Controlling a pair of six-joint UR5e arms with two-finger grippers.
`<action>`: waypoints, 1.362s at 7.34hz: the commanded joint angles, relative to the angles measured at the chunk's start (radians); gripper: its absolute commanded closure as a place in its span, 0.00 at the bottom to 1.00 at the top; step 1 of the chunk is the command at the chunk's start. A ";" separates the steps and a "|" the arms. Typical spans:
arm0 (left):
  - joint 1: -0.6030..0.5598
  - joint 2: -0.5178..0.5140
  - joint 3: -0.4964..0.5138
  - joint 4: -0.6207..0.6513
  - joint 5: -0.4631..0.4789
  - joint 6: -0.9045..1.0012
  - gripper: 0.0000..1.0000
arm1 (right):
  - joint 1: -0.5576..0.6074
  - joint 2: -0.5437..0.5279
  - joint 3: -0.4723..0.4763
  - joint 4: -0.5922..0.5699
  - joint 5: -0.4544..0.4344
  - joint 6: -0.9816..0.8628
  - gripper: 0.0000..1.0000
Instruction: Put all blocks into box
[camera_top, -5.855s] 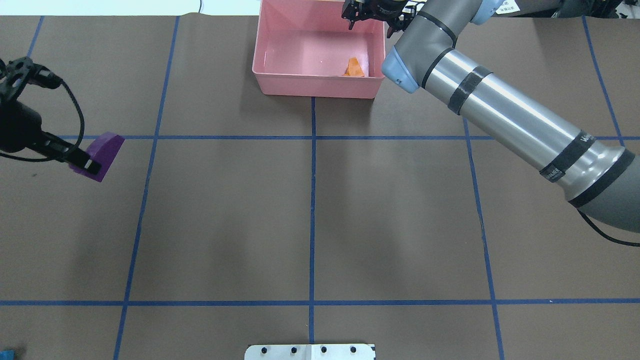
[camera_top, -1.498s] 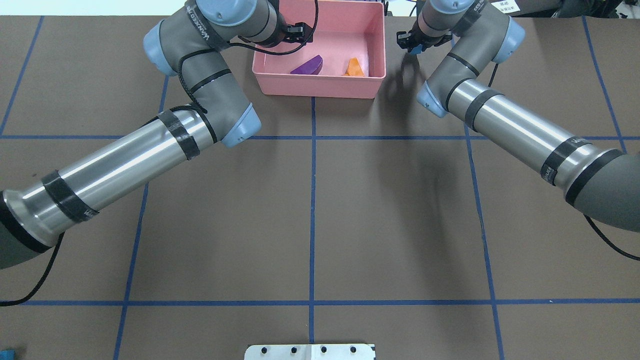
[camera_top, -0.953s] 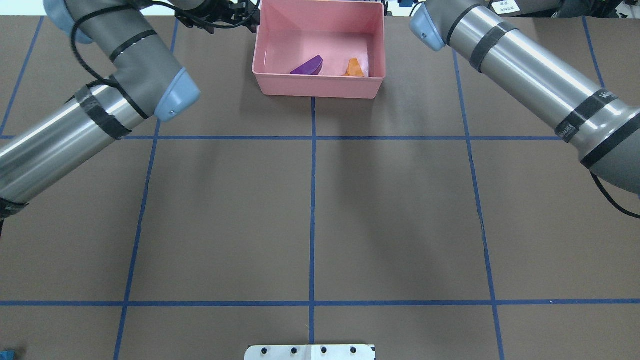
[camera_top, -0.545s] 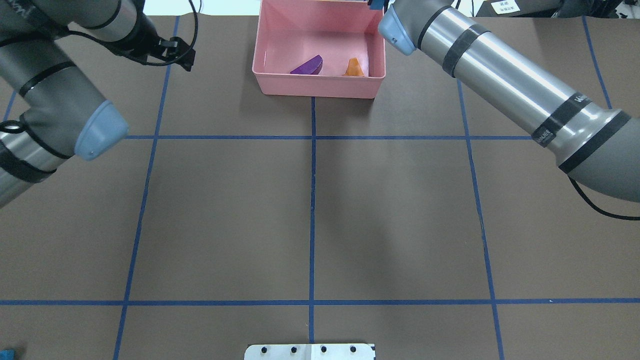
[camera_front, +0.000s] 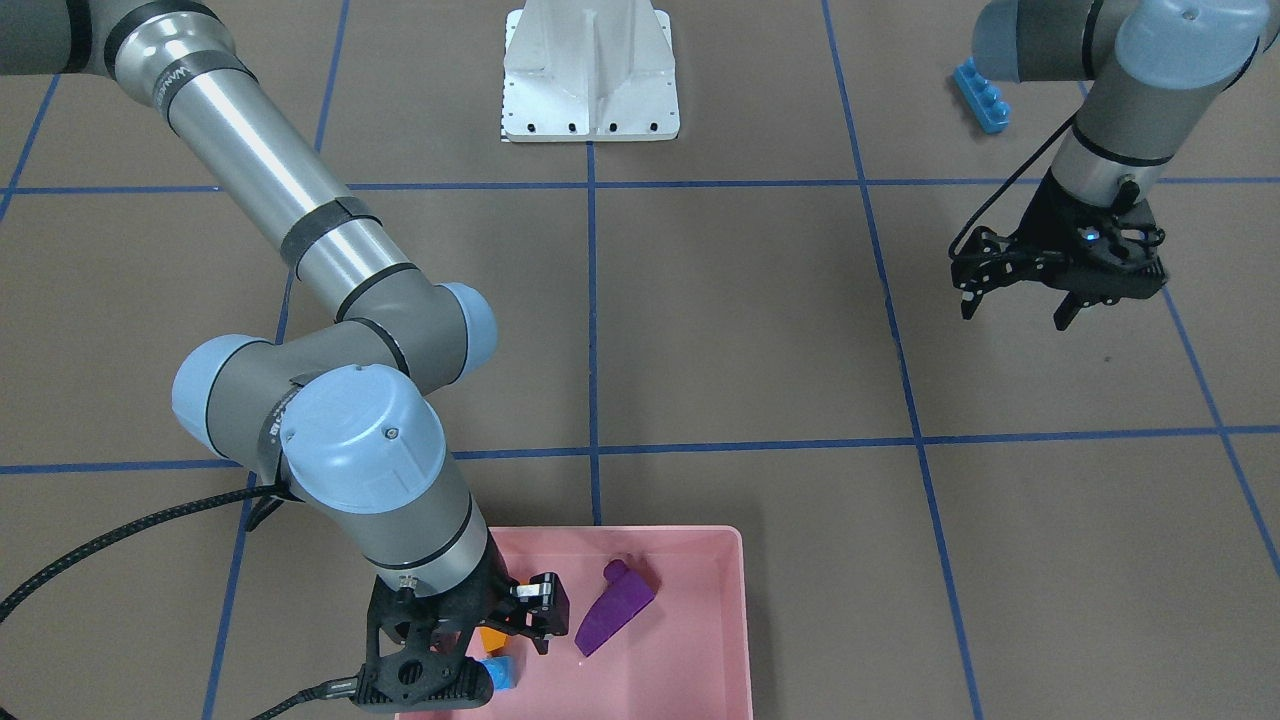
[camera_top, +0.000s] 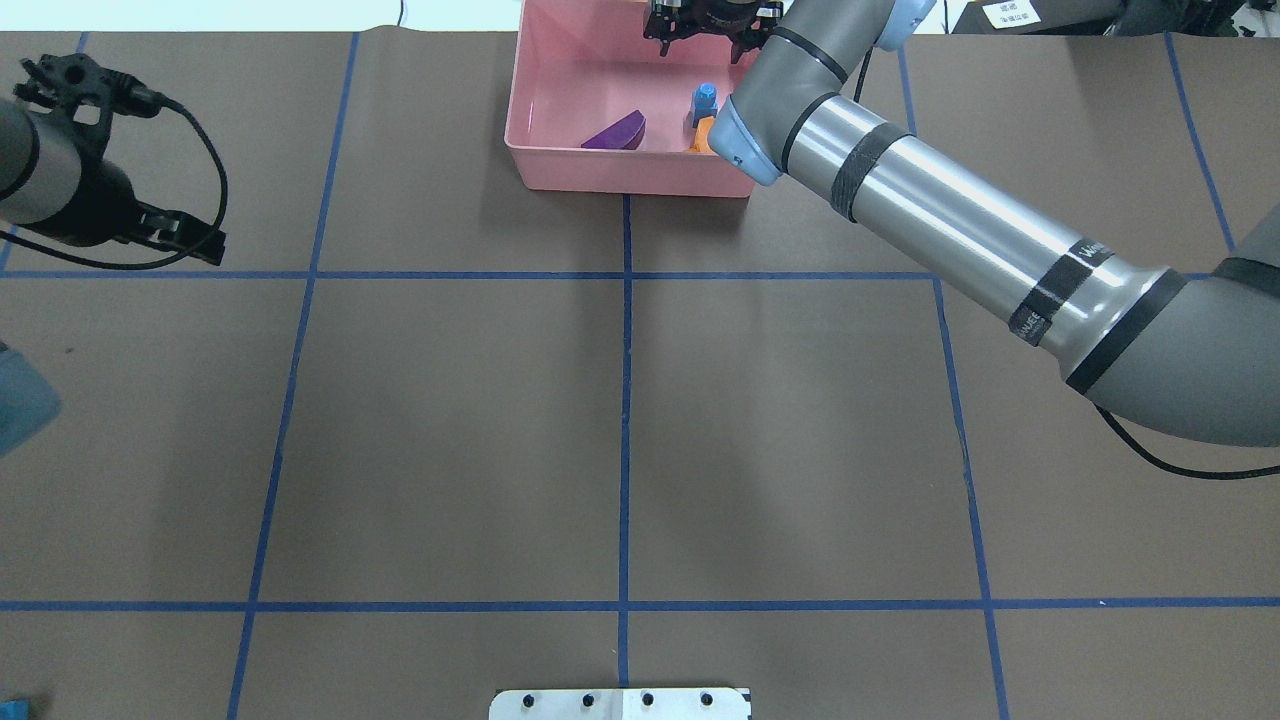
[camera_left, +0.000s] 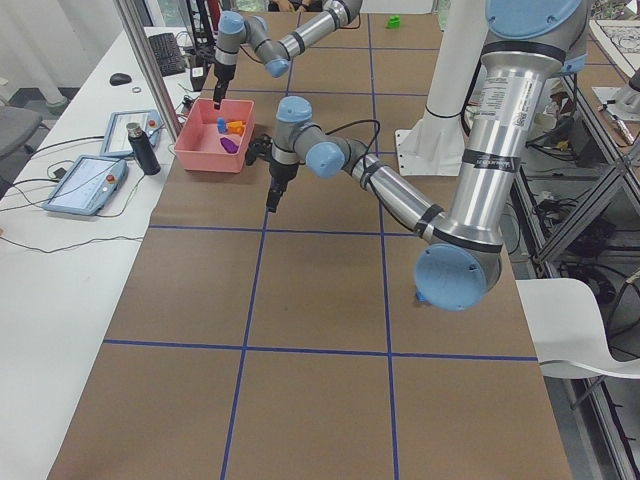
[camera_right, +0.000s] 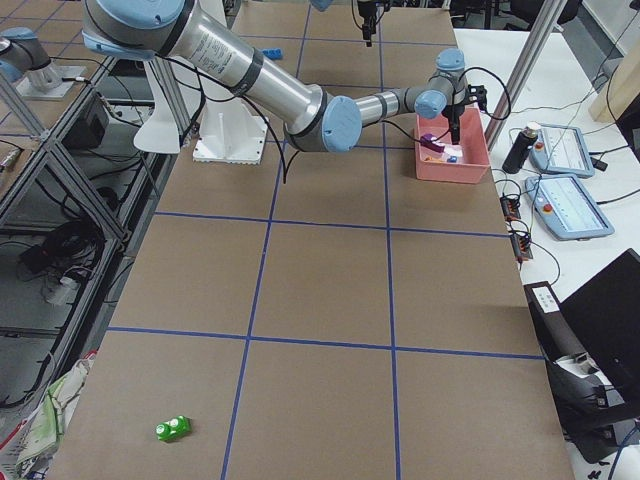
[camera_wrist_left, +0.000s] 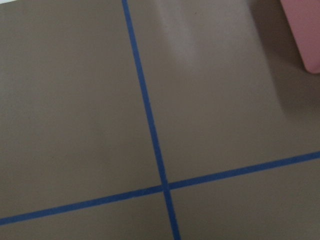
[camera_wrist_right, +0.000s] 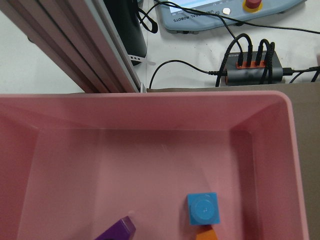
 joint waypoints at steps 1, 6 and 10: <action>0.000 0.215 -0.111 -0.001 0.003 0.005 0.00 | 0.008 -0.003 0.053 -0.018 0.031 0.064 0.00; 0.146 0.566 -0.127 -0.351 -0.014 -0.416 0.00 | 0.125 -0.309 0.742 -0.735 0.178 -0.092 0.00; 0.527 0.633 -0.127 -0.357 0.043 -0.699 0.00 | 0.262 -0.684 1.147 -1.090 0.175 -0.659 0.00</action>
